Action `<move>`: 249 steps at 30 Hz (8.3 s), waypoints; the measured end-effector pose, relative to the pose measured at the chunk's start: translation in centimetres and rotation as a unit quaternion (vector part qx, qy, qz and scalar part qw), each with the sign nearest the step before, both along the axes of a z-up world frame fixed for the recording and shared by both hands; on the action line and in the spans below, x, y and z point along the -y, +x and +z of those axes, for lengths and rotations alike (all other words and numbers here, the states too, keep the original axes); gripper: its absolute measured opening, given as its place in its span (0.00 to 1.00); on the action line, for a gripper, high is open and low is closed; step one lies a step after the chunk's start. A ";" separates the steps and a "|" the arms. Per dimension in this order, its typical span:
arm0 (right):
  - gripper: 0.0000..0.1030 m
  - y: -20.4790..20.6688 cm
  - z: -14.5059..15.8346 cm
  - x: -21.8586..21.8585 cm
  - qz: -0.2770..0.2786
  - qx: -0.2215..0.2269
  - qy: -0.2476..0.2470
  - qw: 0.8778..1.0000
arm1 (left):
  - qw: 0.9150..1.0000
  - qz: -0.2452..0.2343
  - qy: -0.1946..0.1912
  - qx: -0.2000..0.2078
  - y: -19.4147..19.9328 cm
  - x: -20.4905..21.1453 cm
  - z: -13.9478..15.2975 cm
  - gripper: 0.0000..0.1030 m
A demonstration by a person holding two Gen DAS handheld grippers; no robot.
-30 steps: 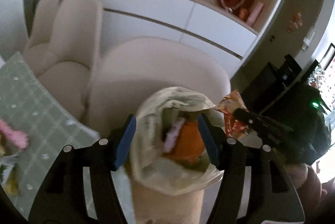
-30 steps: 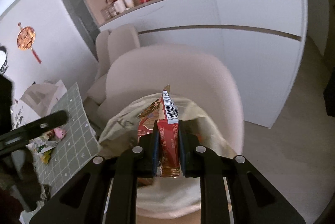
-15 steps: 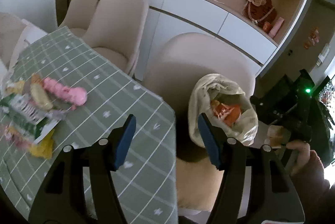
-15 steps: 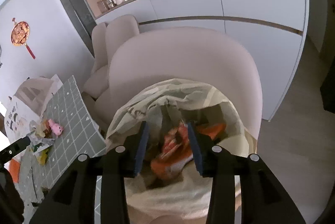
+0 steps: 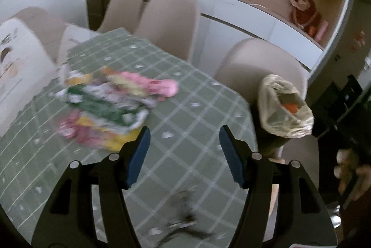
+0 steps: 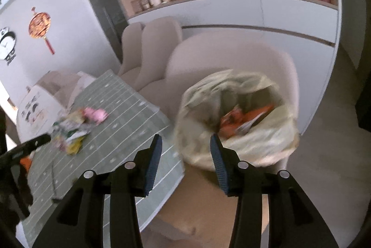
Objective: Collect trash
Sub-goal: 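Move both tools back over the table, right tool toward the black chocolate bars, then grasp the black chocolate bars with the right tool while the left tool grasps the green drink carton, then carry the green carton and black bars with both tools over the bin bag, then drop the green carton into the bin with the left tool while the right tool drops the black bars, then move both tools back over the table toward the snack bags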
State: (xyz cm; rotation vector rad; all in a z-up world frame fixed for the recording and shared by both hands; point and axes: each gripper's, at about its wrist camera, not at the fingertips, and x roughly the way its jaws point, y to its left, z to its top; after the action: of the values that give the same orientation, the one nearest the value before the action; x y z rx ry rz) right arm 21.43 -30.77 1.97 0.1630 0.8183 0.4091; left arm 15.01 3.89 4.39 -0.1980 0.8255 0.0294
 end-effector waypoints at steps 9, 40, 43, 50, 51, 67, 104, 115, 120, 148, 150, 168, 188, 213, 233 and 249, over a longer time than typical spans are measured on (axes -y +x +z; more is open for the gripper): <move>0.40 -6.4 -3.8 -12.0 0.124 -0.054 -0.001 0.991 | 0.999 0.046 -0.017 -0.007 -4.7 -7.3 -2.0 0.59; 0.18 -8.8 -7.6 -22.8 0.088 -0.088 -0.099 0.987 | 0.997 -0.011 -0.072 0.018 -5.3 -15.8 -5.1 0.60; 0.18 -8.4 -7.1 -21.8 0.068 -0.088 -0.092 0.989 | 0.996 -0.001 -0.080 0.026 -3.6 -17.0 -4.7 0.60; 0.17 -7.6 -7.0 -20.9 0.034 -0.100 -0.068 0.992 | 0.990 0.016 -0.138 0.028 1.6 -18.1 -4.3 0.60; 0.17 -7.7 -6.9 -20.8 0.029 -0.100 -0.068 0.992 | 0.988 0.027 -0.152 0.024 2.4 -18.1 -4.6 0.60; 0.17 -9.8 -6.1 -21.8 0.040 -0.087 -0.095 0.991 | 0.965 0.135 -0.223 -0.020 8.0 -20.7 -9.0 0.44; 0.17 -14.2 -0.1 -16.7 0.033 -0.019 -0.061 0.997 | 0.993 -0.062 -0.085 0.054 -9.1 -7.9 -2.2 0.33; 0.17 -14.0 1.8 -16.1 0.040 0.009 -0.052 0.998 | 0.990 -0.075 -0.070 0.100 -9.6 -6.5 3.5 0.33; 0.17 -13.6 2.8 -15.9 0.047 0.022 -0.056 0.997 | 0.988 -0.085 -0.067 0.107 -9.2 -5.1 5.4 0.33; 0.17 1.7 12.3 8.2 -0.056 0.178 -0.080 0.979 | 0.963 -0.113 -0.114 0.215 11.2 16.1 16.0 0.33; 0.17 2.8 12.3 10.7 -0.075 0.175 -0.079 0.979 | 0.963 -0.125 -0.110 0.214 12.7 18.5 15.4 0.33; 0.17 11.1 5.3 16.6 -0.093 0.090 -0.049 0.990 | 0.974 -0.159 -0.152 0.051 23.4 26.2 3.3 0.51; 0.19 16.0 -3.6 7.7 0.000 -0.021 -0.019 1.000 | 0.998 -0.029 -0.061 -0.017 13.1 13.0 -0.2 0.56; 0.41 3.6 0.6 -2.6 0.001 0.007 -0.027 1.000 | 0.995 0.062 -0.081 -0.019 -1.9 -2.7 -2.2 0.57; 0.46 -6.5 -2.2 -22.4 0.126 -0.046 -0.061 0.989 | 0.986 0.139 -0.089 -0.012 -11.7 -19.3 -3.8 0.58; 0.47 -2.6 -4.2 -40.6 0.258 -0.042 -0.045 0.964 | 0.985 0.137 -0.104 -0.028 -11.9 -24.4 -6.5 0.58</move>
State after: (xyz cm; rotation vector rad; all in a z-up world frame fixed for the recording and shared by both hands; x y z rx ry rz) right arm 18.86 9.83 -2.26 -0.1239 0.9595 0.8578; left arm 3.15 28.33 -2.13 -0.5089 0.8527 0.2081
